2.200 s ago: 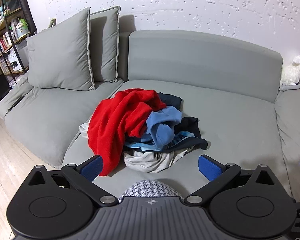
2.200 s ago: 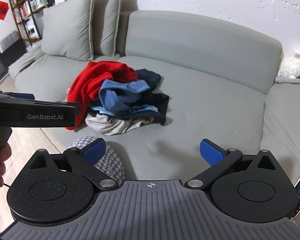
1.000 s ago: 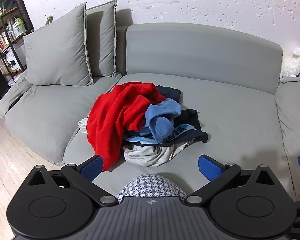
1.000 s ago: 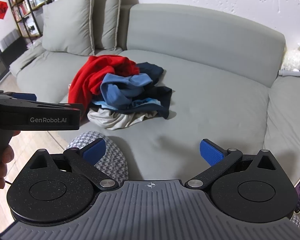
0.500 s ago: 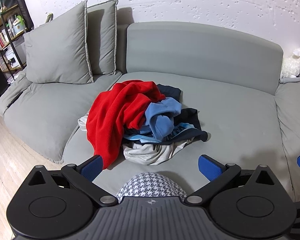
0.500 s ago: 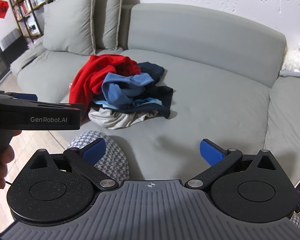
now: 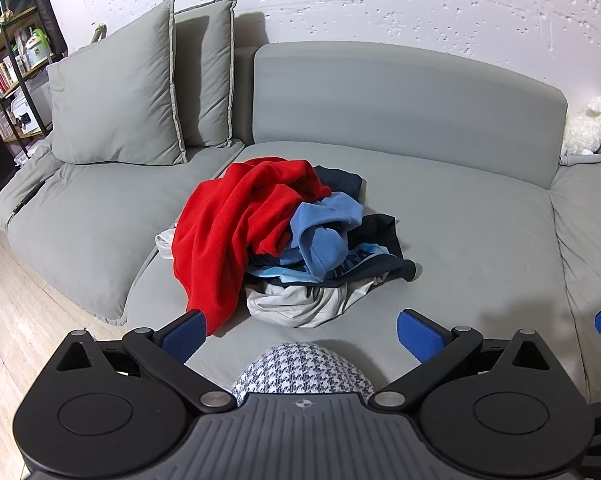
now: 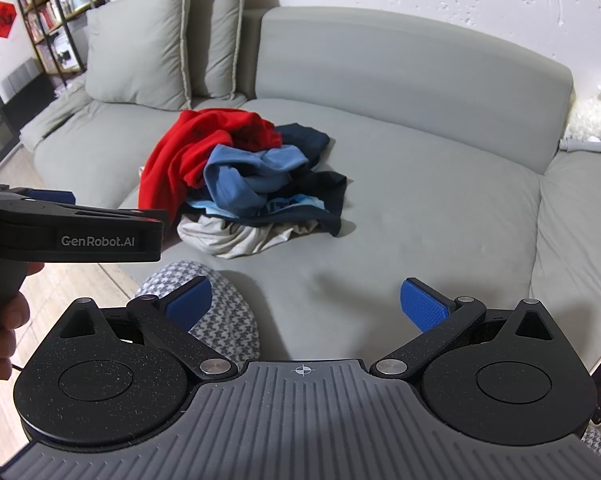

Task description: Fold clothes

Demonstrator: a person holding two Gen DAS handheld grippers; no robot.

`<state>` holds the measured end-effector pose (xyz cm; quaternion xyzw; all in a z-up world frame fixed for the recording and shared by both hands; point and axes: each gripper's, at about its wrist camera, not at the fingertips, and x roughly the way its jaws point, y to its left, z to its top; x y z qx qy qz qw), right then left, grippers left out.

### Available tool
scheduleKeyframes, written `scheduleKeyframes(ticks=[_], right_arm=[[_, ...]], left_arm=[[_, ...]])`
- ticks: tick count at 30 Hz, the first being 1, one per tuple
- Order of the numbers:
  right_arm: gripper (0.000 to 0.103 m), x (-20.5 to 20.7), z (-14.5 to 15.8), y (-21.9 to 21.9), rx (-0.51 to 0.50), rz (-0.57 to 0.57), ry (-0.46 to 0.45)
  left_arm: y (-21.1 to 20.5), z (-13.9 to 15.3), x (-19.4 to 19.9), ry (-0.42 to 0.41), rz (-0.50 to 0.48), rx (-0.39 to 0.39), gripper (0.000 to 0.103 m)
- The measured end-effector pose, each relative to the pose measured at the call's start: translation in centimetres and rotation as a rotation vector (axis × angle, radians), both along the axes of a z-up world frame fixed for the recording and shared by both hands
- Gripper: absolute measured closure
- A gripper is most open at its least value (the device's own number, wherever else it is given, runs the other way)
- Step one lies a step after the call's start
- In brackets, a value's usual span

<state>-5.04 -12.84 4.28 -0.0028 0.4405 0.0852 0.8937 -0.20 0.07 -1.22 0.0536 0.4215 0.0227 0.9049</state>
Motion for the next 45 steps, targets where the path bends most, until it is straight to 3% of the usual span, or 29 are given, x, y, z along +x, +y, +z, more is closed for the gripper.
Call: scheduleKeyframes(ticks=[13,23,25,29,31,33,35,39,44,45], right_arm=[[0.0,1.3,-0.5,0.7,-0.007,0.029,-0.008],[0.0,7.9,-1.9,5.0,0.012,0.201,-0.191],[0.0,9.9,-2.4,6.4,0.041,0.24,-0.19],[0.001,13.7,-4.0,9.7,0.058,0.349,-0.16],[0.007,15.2,-4.8,11.7,0.047,0.392,-0.157],[0.023,16.8,-5.6,13.4,0.046,0.424,-0.146],[0.026,18.4,-6.3,14.8,0.048,0.446,-0.127],[0.026,21.9,-7.9,16.0,0.042,0.426,-0.078],[0.025,26.3,-11.2,16.7,0.086,0.388,0.081],[0.032,26.7,-11.7,16.7,0.102,0.382,0.1]], left_arm=[[1.2,-0.9,0.8,0.015,0.029,-0.006,0.001],[10.0,-3.3,3.8,-0.059,0.154,-0.014,0.001],[12.0,-4.3,4.5,-0.054,0.17,0.002,0.007],[15.0,-6.6,5.4,-0.033,0.128,0.011,0.018],[15.4,-7.4,5.7,-0.037,0.09,0.0,0.018],[15.4,-8.4,6.3,-0.047,0.032,-0.011,0.018],[15.0,-9.4,7.4,-0.062,-0.002,-0.006,0.017],[14.3,-11.3,10.1,-0.072,-0.034,0.012,0.017],[14.0,-13.3,12.8,-0.042,-0.079,0.014,0.019],[14.0,-13.6,13.2,-0.031,-0.085,0.014,0.023]])
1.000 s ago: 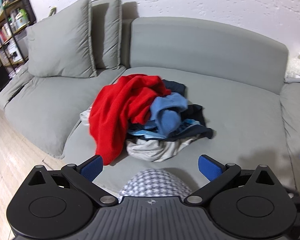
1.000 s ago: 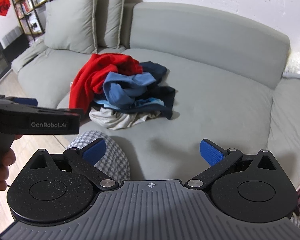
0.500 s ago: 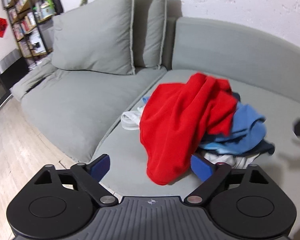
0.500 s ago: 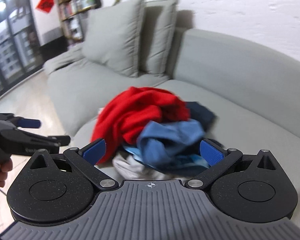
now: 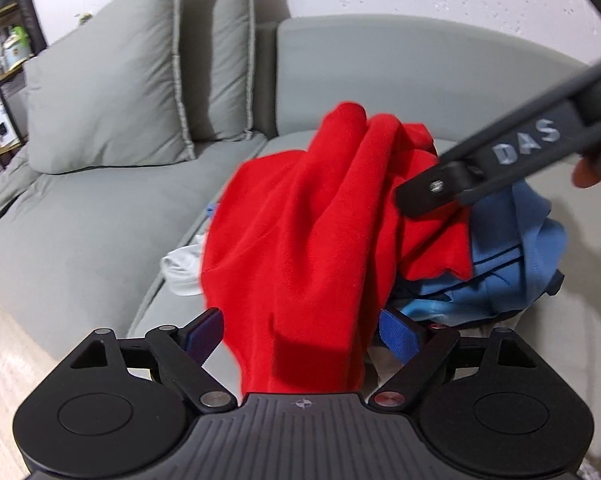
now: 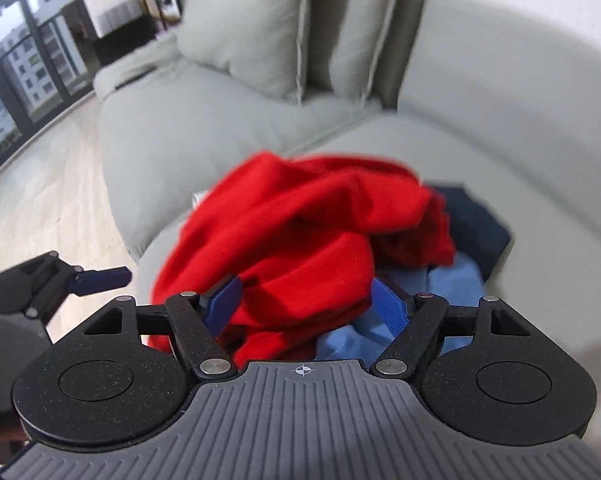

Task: Fold clothes
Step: 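Grasp the red shirt with both grippers and lift it from the pile, then spread the red shirt onto the open sofa seat and release both grippers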

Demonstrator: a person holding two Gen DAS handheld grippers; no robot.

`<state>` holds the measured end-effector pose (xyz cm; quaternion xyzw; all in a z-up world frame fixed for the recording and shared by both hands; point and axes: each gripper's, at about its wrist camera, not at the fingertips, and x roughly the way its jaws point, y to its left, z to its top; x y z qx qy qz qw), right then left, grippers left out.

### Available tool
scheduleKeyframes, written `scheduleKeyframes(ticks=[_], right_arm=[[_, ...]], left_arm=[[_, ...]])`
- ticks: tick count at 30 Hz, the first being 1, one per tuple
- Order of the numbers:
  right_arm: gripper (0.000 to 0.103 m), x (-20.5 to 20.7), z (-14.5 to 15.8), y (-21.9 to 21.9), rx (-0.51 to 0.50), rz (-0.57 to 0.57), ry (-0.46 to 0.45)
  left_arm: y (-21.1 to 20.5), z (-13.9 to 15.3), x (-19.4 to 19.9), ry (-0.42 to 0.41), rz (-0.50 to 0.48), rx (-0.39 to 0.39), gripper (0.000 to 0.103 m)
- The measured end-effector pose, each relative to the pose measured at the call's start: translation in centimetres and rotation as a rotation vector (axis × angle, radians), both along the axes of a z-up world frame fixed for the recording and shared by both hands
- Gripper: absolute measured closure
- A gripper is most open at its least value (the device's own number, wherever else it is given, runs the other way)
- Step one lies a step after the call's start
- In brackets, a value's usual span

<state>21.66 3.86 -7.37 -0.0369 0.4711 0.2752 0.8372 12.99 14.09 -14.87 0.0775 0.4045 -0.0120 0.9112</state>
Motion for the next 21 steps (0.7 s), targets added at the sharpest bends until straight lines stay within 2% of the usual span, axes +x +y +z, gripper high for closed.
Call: scheduleKeyframes(ticks=[1,2,3,4,5,7,8,9,14,16,20,21], right_arm=[[0.043,0.6,-0.7,0.0,0.03,-0.008,0.034],[0.07,0.6,-0.8,0.0,0.047,-0.001,0.037],[0.087,0.4,-0.5,0.2,0.05,0.001,0.03],[0.088,0.2,-0.3,0.4,0.049,0.004,0.02],[0.091,0.1,0.0,0.5,0.031,0.014,-0.007],[0.092,-1.1,1.6,0.7,0.016,0.029,-0.077],[0.093,-1.5,2.5,0.6,0.019,0.021,-0.102],[0.093,-1.5,2.9,0.4,0.025,0.014,-0.113],[0.093,-3.3,9.9,-3.3,0.117,-0.133,-0.269],[0.093,-4.9,12.9,-6.0,0.125,-0.205,-0.353],[0.093,-8.4,17.8,-12.5,0.138,-0.342,-0.464],[0.093,-9.9,19.3,-15.2,0.138,-0.39,-0.503]], left_arm=[[0.0,-0.2,0.3,0.012,-0.001,-0.001,0.027],[0.1,-0.5,0.7,0.023,-0.003,-0.001,0.04],[0.3,-0.5,0.9,0.038,-0.001,-0.017,0.062],[0.5,-0.4,1.0,0.048,0.003,-0.036,0.076],[0.8,-0.1,1.1,0.058,0.013,-0.061,0.098],[1.5,0.8,1.2,0.069,0.049,-0.107,0.1],[1.6,1.8,1.1,0.051,0.061,-0.104,0.101],[1.5,2.9,1.0,0.028,0.062,-0.095,0.101],[-0.7,10.4,0.7,-0.122,0.014,-0.083,0.101],[-3.5,14.6,0.3,-0.206,-0.049,-0.094,0.101],[-9.8,20.4,-0.9,-0.297,-0.178,-0.118,0.101],[-11.8,21.8,-1.4,-0.317,-0.217,-0.123,0.101]])
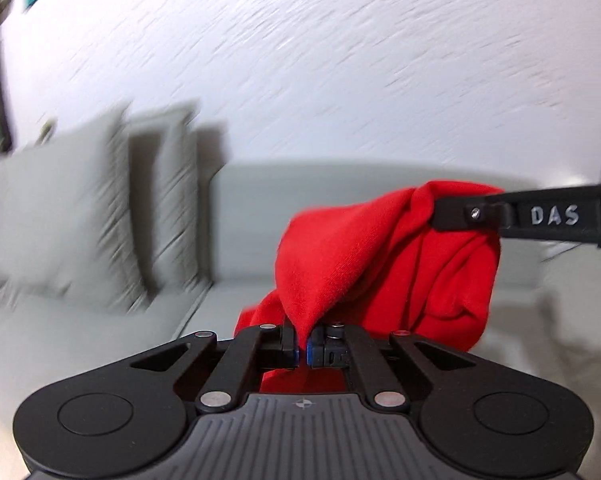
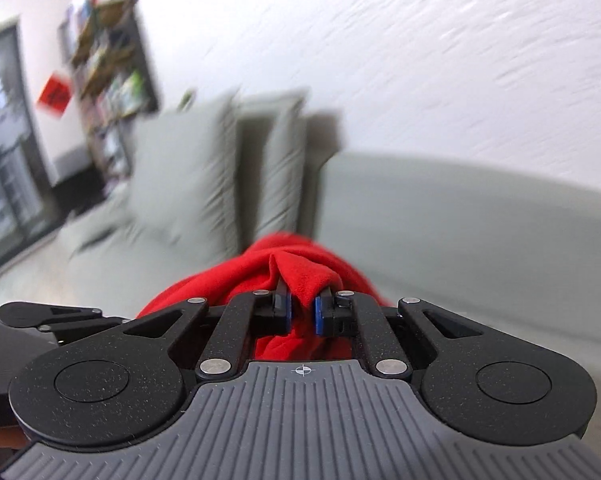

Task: Fold clothes
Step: 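Spread the red shirt onto the open sofa seat and release both grippers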

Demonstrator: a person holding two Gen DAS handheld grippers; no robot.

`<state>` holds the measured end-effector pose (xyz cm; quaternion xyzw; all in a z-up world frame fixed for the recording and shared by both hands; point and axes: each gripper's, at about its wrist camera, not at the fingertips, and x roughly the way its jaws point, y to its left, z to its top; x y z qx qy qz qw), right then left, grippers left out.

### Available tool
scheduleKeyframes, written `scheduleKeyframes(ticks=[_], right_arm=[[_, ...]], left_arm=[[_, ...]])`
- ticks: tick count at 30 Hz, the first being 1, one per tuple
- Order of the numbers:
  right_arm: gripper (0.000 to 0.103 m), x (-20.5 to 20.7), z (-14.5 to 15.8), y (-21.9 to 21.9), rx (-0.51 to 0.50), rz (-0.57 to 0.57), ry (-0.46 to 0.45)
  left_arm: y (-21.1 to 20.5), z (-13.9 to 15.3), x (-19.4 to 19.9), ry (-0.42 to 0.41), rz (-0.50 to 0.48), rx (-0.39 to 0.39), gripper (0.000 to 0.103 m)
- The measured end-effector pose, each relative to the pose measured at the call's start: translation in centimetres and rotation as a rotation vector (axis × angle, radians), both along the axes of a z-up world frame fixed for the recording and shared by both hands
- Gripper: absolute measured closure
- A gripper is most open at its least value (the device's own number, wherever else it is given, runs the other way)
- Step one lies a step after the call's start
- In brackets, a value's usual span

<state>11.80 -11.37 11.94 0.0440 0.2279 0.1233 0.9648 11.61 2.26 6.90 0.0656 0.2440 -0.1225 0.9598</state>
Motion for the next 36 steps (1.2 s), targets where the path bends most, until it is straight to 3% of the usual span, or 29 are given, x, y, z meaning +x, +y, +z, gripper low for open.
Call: scheduleKeyframes(ticks=[3,6,8,9,10,11,12,14,16,20,23,29,36], right_arm=[[0.093,-3.7,3.1,-5.8,-0.026,-0.111,-0.066],[0.093,-6.7,3.5,-11.4,-0.071,-0.209,-0.053],[0.088,-8.0,1.3,-14.4,-0.116,-0.248,0.04],[0.074,-8.4,-1.1,-15.7,-0.138,-0.267,0.126],[0.067,-8.7,-3.5,-17.0,-0.159,-0.286,0.211],[0.052,-9.2,-5.7,-18.2,-0.18,-0.302,0.29],[0.05,-9.8,-7.3,-18.6,-0.199,-0.305,0.333],[0.05,-13.0,-12.9,-19.3,-0.244,-0.294,0.459],[0.048,-15.6,-16.1,-19.2,-0.204,-0.276,0.533],[0.047,-18.8,-19.6,-18.5,-0.086,-0.277,0.598],[0.047,-19.9,-20.5,-17.5,-0.032,-0.306,0.571],[0.047,-20.3,-21.4,-17.0,0.008,-0.349,0.548],[0.052,-20.5,-21.8,-16.0,-0.034,-0.37,0.554]], left_arm=[[-5.8,2.9,-1.8,-0.041,-0.106,-0.004,0.101],[-13.0,4.4,-4.0,-0.028,-0.215,-0.005,0.101],[-16.1,3.1,-4.9,0.034,-0.233,0.003,0.097],[-16.9,2.3,-5.2,0.06,-0.234,0.014,0.089],[-17.8,0.5,-5.6,0.106,-0.24,0.041,0.086],[-18.8,-1.9,-6.1,0.164,-0.25,0.077,0.081],[-19.8,-4.4,-6.7,0.223,-0.26,0.114,0.072],[-19.9,-7.4,-7.8,0.278,-0.267,0.161,0.068],[-18.6,-10.0,-8.1,0.321,-0.263,0.198,0.066],[-14.0,-13.6,-7.8,0.388,-0.203,0.209,0.066],[-13.0,-13.2,-7.8,0.364,-0.187,0.203,0.067],[-12.8,-14.3,-6.9,0.359,-0.248,0.168,0.071],[-13.7,-16.7,-6.3,0.398,-0.275,0.23,0.069]])
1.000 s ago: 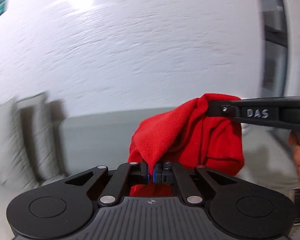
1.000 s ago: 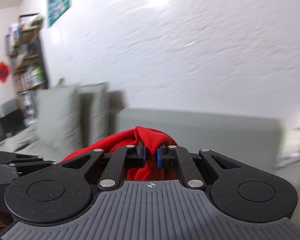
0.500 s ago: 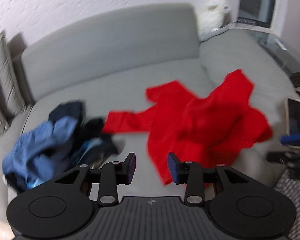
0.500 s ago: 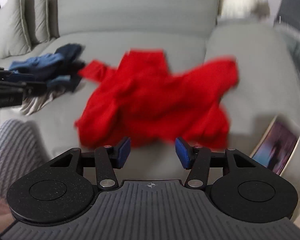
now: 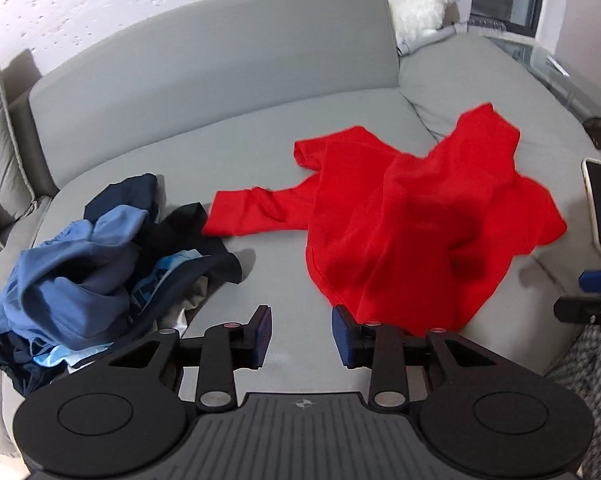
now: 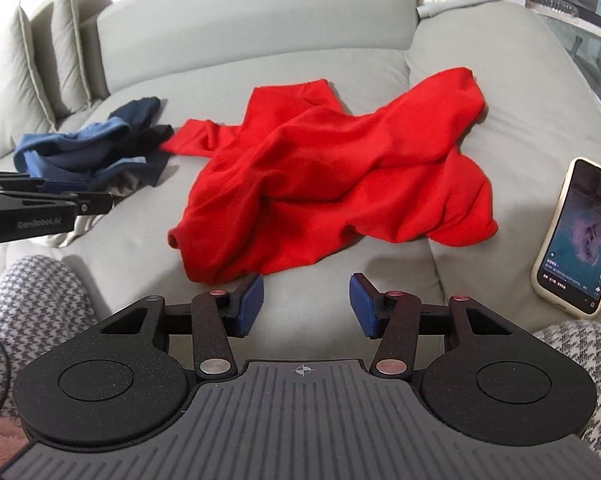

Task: Fold clothes
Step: 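Spread the red shirt onto the open sofa seat and release both grippers, then grasp the red shirt edge with the right gripper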

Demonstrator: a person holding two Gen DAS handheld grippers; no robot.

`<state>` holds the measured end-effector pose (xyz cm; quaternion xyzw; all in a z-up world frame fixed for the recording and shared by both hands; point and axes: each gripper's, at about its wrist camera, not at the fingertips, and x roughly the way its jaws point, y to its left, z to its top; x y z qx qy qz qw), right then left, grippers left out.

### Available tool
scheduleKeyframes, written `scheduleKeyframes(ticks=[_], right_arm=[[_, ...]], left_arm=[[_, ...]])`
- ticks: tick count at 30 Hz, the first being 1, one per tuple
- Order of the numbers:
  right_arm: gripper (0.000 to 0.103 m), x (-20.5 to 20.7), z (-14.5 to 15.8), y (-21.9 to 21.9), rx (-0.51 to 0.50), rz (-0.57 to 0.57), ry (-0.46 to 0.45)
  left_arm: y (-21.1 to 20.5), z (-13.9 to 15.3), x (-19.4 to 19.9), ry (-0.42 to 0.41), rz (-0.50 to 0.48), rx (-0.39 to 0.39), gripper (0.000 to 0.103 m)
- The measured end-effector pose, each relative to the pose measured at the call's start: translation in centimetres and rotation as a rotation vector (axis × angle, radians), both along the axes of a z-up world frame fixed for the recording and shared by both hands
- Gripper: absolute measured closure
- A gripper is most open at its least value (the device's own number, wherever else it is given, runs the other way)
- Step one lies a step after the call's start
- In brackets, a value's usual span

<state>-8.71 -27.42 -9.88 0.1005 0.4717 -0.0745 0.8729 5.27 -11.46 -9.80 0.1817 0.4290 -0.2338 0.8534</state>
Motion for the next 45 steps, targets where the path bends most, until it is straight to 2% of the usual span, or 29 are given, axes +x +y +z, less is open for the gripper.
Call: scheduleKeyframes(ticks=[5,9,11,13,15,17,21,26,31,33,34,35,36,39,43,45], right_arm=[[0.052,1.1,-1.3,0.9,0.005,0.041,0.005],[0.052,2.4,-2.5,1.7,0.063,0.1,-0.003],[0.052,3.3,-3.0,2.7,0.089,0.166,-0.023],[0.052,4.1,-3.2,3.7,0.09,0.223,-0.048],[0.05,5.0,-3.4,4.7,0.087,0.28,-0.073],[0.05,6.3,-3.3,6.0,0.043,0.346,-0.088],[0.05,10.2,-4.0,8.2,-0.006,0.414,-0.077],[0.059,14.4,-7.0,9.7,-0.014,0.41,0.038],[0.06,15.5,-9.2,10.8,-0.083,0.433,0.094],[0.072,15.9,-9.8,11.7,-0.163,0.483,0.12],[0.077,16.1,-9.5,11.5,-0.17,0.471,0.133],[0.096,16.4,-9.2,11.3,-0.176,0.459,0.147],[0.096,16.6,-8.8,10.9,-0.178,0.439,0.156],[0.097,16.8,-5.4,7.2,-0.102,0.281,0.113],[0.097,14.2,2.1,0.6,-0.08,0.075,-0.063],[0.097,11.7,5.3,-3.4,-0.125,-0.053,-0.131]], left_arm=[[-0.2,-1.5,1.7,0.013,-0.021,0.02,0.069],[-0.7,-2.9,2.6,0.081,-0.11,-0.006,0.069],[-1.2,-3.9,2.5,0.099,-0.17,0.022,0.068],[-1.2,-4.4,2.6,0.105,-0.188,0.043,0.065],[-0.4,-4.7,3.1,0.119,-0.148,0.038,0.063],[1.1,-4.4,4.1,0.142,-0.056,-0.001,0.063],[3.7,-3.6,5.9,0.124,0.083,-0.043,0.063],[4.8,-4.7,7.3,0.133,0.131,-0.054,0.063],[5.5,-6.5,8.2,0.192,0.166,-0.062,0.063],[6.1,-6.7,8.4,0.206,0.18,-0.066,0.063],[6.4,-6.7,8.4,0.208,0.186,-0.068,0.063],[6.9,-6.6,8.3,0.208,0.194,-0.076,0.063],[7.3,-6.3,8.1,0.208,0.197,-0.087,0.063],[8.0,-5.5,7.2,0.198,0.178,-0.11,0.06],[6.9,-4.5,5.6,0.169,0.111,-0.13,0.057],[5.7,-4.1,4.9,0.163,0.078,-0.143,0.056]])
